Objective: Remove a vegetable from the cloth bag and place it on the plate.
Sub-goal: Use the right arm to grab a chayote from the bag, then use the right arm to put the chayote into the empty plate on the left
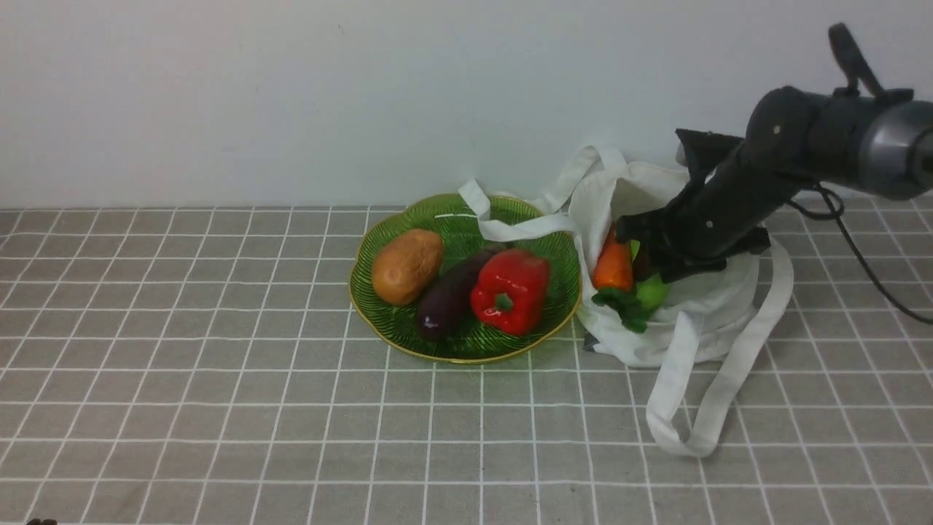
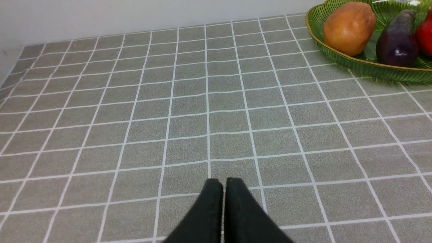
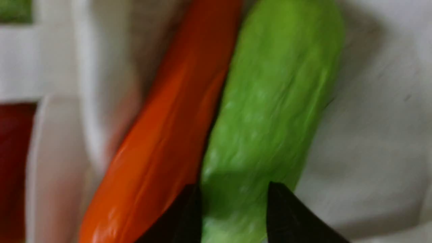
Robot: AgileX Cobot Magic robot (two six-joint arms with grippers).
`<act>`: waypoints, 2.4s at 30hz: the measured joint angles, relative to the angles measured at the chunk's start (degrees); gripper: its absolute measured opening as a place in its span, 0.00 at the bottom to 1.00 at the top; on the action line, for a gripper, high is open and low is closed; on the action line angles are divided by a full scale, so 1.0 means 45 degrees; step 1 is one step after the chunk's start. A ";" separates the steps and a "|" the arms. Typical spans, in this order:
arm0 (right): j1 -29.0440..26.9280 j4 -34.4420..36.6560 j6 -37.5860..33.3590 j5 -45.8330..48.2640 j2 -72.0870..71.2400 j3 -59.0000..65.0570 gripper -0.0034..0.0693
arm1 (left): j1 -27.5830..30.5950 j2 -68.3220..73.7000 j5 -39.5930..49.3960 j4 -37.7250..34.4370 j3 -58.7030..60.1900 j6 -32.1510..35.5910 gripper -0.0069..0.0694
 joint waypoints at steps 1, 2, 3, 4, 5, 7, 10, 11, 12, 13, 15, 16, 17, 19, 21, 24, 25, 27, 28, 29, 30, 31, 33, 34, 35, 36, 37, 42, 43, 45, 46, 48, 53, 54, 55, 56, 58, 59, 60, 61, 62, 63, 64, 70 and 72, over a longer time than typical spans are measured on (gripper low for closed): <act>0.0000 -0.0389 0.0380 0.0450 0.0390 -0.0729 0.44 | 0.0000 0.0000 0.0000 0.0000 0.0000 0.0000 0.08; 0.0000 -0.0488 0.0513 0.0589 0.0522 -0.1057 0.45 | 0.0000 0.0000 0.0000 0.0000 0.0000 0.0000 0.08; 0.0000 -0.0625 0.0710 0.0760 0.0699 -0.1324 0.47 | 0.0000 0.0000 0.0000 0.0000 0.0000 0.0000 0.08; 0.0000 -0.0694 0.0804 0.0820 0.0807 -0.1522 0.48 | 0.0000 0.0000 0.0000 0.0000 0.0000 0.0000 0.08; 0.0000 -0.0709 0.0938 0.0856 0.0906 -0.1681 0.50 | 0.0000 0.0000 0.0000 0.0000 0.0000 0.0000 0.08; 0.0000 -0.0778 0.1024 0.0856 0.1024 -0.1800 0.54 | 0.0000 0.0000 0.0000 0.0000 0.0000 0.0000 0.08; 0.0000 -0.0837 0.1052 0.0856 0.1149 -0.1832 0.62 | 0.0000 0.0000 0.0000 0.0000 0.0000 0.0000 0.08; 0.0000 -0.0878 0.1076 0.0845 0.1215 -0.1832 0.66 | 0.0000 0.0000 0.0000 0.0000 0.0000 0.0000 0.08; 0.0000 -0.0878 0.1076 0.0832 0.1296 -0.1842 0.70 | 0.0000 0.0000 0.0000 0.0000 0.0000 0.0000 0.08; 0.0000 -0.0883 0.1076 0.0821 0.1340 -0.1842 0.72 | 0.0000 0.0000 0.0000 0.0000 0.0000 0.0000 0.08; 0.0000 -0.0883 0.1076 0.0822 0.1434 -0.1842 0.74 | 0.0000 0.0000 0.0000 0.0000 0.0000 0.0000 0.08; 0.0000 -0.0883 0.1076 0.0797 0.1578 -0.1842 0.75 | 0.0000 0.0000 0.0000 0.0000 0.0000 0.0000 0.08; 0.0000 -0.0883 0.1076 0.0797 0.1637 -0.1842 0.76 | 0.0000 0.0000 0.0000 0.0000 0.0000 0.0000 0.08; 0.0000 -0.0883 0.1056 0.0840 0.1741 -0.1842 0.75 | 0.0000 0.0000 0.0000 0.0000 0.0000 0.0000 0.08; 0.0000 -0.0883 0.0907 0.0869 0.1777 -0.1842 0.72 | 0.0000 0.0000 0.0000 0.0000 0.0000 0.0000 0.08; 0.0000 -0.0934 0.0575 0.1077 0.1715 -0.1842 0.57 | 0.0000 0.0000 0.0000 0.0000 0.0000 0.0000 0.08; 0.0000 -0.0989 0.0546 0.1183 0.1641 -0.1842 0.55 | 0.0000 0.0000 0.0000 0.0000 0.0000 0.0000 0.08; 0.0000 -0.1292 0.0512 0.1731 0.1174 -0.1842 0.56 | 0.0000 0.0000 0.0000 0.0000 0.0000 0.0000 0.08; 0.0000 -0.1292 0.0512 0.1731 0.1174 -0.1842 0.56 | 0.0000 0.0000 0.0000 0.0000 0.0000 0.0000 0.08; 0.0000 -0.1610 0.0458 0.2396 0.0601 -0.1842 0.56 | 0.0000 0.0000 0.0000 0.0000 0.0000 0.0000 0.08; 0.0000 -0.1817 0.0454 0.2862 0.0223 -0.1842 0.56 | 0.0000 0.0000 0.0000 0.0000 0.0000 0.0000 0.08; 0.0000 -0.1861 0.0454 0.2967 0.0144 -0.1842 0.56 | 0.0000 0.0000 0.0000 0.0000 0.0000 0.0000 0.08; 0.0000 -0.2374 0.0471 0.3957 -0.0800 -0.1842 0.56 | 0.0000 0.0000 0.0000 0.0000 0.0000 0.0000 0.08; 0.0000 -0.2600 0.0565 0.4128 -0.1184 -0.1842 0.56 | 0.0000 0.0000 0.0000 0.0000 0.0000 0.0000 0.08; 0.0000 -0.2768 0.0653 0.4210 -0.1560 -0.1842 0.56 | 0.0000 0.0000 0.0000 0.0000 0.0000 0.0000 0.08; 0.0000 -0.2855 0.0706 0.4259 -0.1858 -0.1842 0.56 | 0.0000 0.0000 0.0000 0.0000 0.0000 0.0000 0.08; 0.0010 -0.2888 0.0838 0.4287 -0.2277 -0.1842 0.56 | 0.0000 0.0000 0.0000 0.0000 0.0000 0.0000 0.08; 0.0460 -0.2433 0.0984 0.4403 -0.3321 -0.1842 0.56 | 0.0000 0.0000 0.0000 0.0000 0.0000 0.0000 0.08; 0.0816 -0.2058 0.0883 0.4422 -0.3500 -0.1842 0.56 | 0.0000 0.0000 0.0000 0.0000 0.0000 0.0000 0.08; 0.1327 -0.1570 0.0671 0.4312 -0.3512 -0.1842 0.56 | 0.0000 0.0000 0.0000 0.0000 0.0000 0.0000 0.08; 0.1908 -0.1137 0.0322 0.3890 -0.3400 -0.1842 0.56 | 0.0000 0.0000 0.0000 0.0000 0.0000 0.0000 0.08; 0.2434 -0.0733 -0.0010 0.3280 -0.3175 -0.1842 0.56 | 0.0000 0.0000 0.0000 0.0000 0.0000 0.0000 0.08; 0.3992 -0.0541 -0.0666 0.0152 -0.1970 -0.1842 0.56 | 0.0000 0.0000 0.0000 0.0000 0.0000 0.0000 0.08; 0.4185 -0.0607 -0.0755 -0.0468 -0.1691 -0.1842 0.56 | 0.0000 0.0000 0.0000 0.0000 0.0000 0.0000 0.08; 0.4352 -0.0674 -0.0884 -0.1126 -0.1358 -0.1842 0.56 | 0.0000 0.0000 0.0000 0.0000 0.0000 0.0000 0.08; 0.4437 -0.0703 -0.0929 -0.1533 -0.1151 -0.1842 0.56 | 0.0000 0.0000 0.0000 0.0000 0.0000 0.0000 0.08; 0.4507 -0.0729 -0.0941 -0.2089 -0.0849 -0.1842 0.56 | 0.0000 0.0000 0.0000 0.0000 0.0000 0.0000 0.08; 0.4546 -0.0729 -0.0941 -0.2630 -0.0536 -0.1842 0.56 | 0.0000 0.0000 0.0000 0.0000 0.0000 0.0000 0.08; 0.4546 -0.0759 -0.0941 -0.2915 -0.0334 -0.1842 0.56 | 0.0000 0.0000 0.0000 0.0000 0.0000 0.0000 0.08; 0.4546 -0.0788 -0.0941 -0.3337 -0.0132 -0.1842 0.56 | 0.0000 0.0000 0.0000 0.0000 0.0000 0.0000 0.08; 0.4546 -0.0826 -0.0941 -0.3584 0.0019 -0.1842 0.56 | 0.0000 0.0000 0.0000 0.0000 0.0000 0.0000 0.08; 0.4546 -0.0840 -0.0941 -0.3742 0.0105 -0.1842 0.56 | 0.0000 0.0000 0.0000 0.0000 0.0000 0.0000 0.08; 0.4546 -0.0852 -0.0930 -0.3864 0.0195 -0.1842 0.56 | 0.0000 0.0000 0.0000 0.0000 0.0000 0.0000 0.08; 0.4546 -0.0989 0.0030 -0.4219 0.0436 -0.1842 0.69 | 0.0000 0.0000 0.0000 0.0000 0.0000 0.0000 0.08; 0.4546 -0.1127 0.0477 -0.4127 0.0436 -0.1842 0.75 | 0.0000 0.0000 0.0000 0.0000 0.0000 0.0000 0.08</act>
